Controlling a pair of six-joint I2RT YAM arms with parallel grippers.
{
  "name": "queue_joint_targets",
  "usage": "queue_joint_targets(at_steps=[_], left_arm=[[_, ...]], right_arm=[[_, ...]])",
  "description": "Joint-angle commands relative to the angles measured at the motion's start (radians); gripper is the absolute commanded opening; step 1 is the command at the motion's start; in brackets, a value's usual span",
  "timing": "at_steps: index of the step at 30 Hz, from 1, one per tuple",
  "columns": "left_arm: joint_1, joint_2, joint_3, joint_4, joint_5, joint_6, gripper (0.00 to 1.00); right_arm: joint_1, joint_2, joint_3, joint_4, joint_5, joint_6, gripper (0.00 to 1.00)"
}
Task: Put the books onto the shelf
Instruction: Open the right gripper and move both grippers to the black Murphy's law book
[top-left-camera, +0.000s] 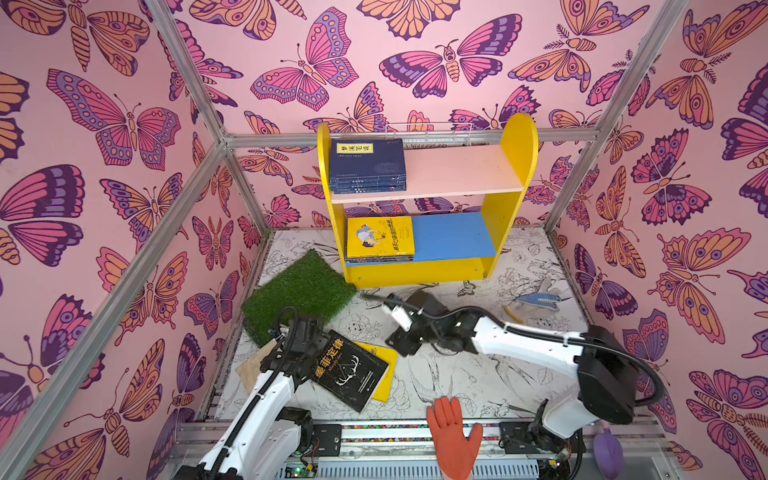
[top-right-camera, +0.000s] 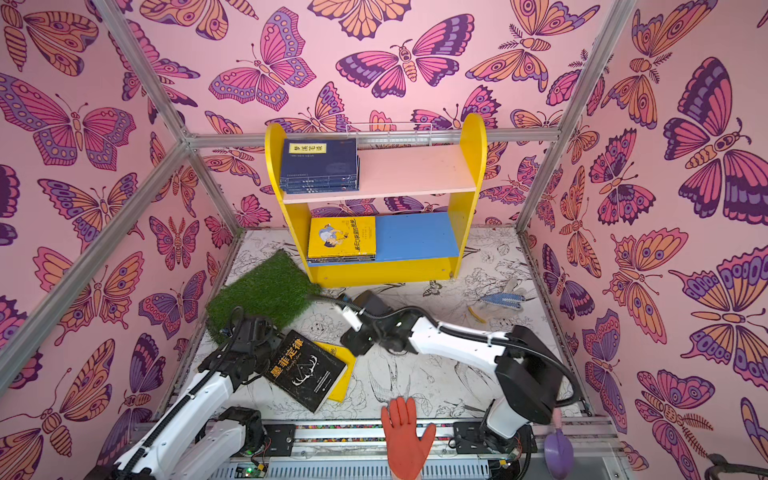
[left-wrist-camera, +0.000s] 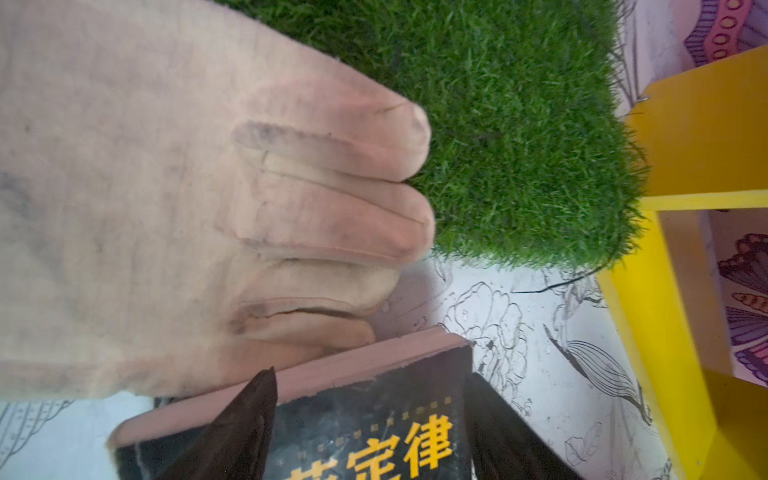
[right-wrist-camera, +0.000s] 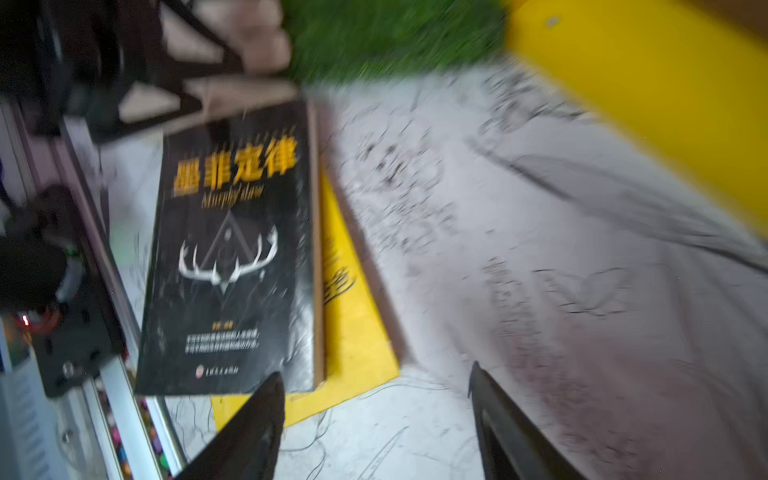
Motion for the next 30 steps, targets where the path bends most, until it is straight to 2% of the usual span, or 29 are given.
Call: queue_joint_targets(at_steps=[1, 5, 8, 20, 30], left_arm=[[0.040, 0.038, -0.002, -0.050, 0.051, 0.087, 0.74], [0.046, 0.106, -0.001, -0.049, 0.101, 0.144, 0.73], [0.046, 0.132, -0.005, -0.050, 0.159, 0.173, 0.71], [0.002, 0.090, -0.041, -0.057, 0.293, 0.230, 0.63], [-0.030, 0.183, -0.023, -0.029, 0.329, 0.260, 0.61]], right_arm=[[0.051, 0.082, 0.076, -0.164, 0.074, -0.113, 0.71], [0.057, 0.106, 0.081, -0.151, 0.104, -0.107, 0.72], [0.057, 0.109, 0.080, -0.173, 0.075, -0.139, 0.72], [0.057, 0.193, 0.044, -0.268, -0.026, -0.183, 0.72], [0.052, 0.294, 0.051, -0.242, -0.019, -0.170, 0.72]])
